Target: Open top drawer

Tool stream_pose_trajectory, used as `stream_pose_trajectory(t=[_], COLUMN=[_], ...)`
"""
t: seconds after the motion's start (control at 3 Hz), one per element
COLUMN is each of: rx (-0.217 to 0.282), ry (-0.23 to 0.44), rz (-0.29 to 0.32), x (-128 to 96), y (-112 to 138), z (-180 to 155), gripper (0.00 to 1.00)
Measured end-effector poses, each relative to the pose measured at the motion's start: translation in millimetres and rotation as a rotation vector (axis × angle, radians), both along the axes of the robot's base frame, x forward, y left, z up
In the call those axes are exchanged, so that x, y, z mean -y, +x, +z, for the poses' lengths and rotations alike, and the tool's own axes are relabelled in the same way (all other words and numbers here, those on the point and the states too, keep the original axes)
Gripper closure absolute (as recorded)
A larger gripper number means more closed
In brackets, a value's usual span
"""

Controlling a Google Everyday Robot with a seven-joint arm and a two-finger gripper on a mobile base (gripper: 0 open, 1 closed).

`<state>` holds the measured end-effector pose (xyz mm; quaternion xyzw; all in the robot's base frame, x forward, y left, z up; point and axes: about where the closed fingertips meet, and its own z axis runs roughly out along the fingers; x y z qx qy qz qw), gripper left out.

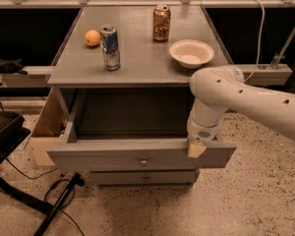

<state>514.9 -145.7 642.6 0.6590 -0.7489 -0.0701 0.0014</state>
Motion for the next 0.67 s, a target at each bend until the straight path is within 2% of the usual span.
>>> stream_pose_trajectory(t=[0.33, 0.67], rx=[-0.016, -0.076], ry=[0.002, 0.013], rz=[0.0, 0.009], x=[2.0, 6.2], y=[-5.9, -26.2], z=[0.0, -5.2], gripper=[1.0, 1.0])
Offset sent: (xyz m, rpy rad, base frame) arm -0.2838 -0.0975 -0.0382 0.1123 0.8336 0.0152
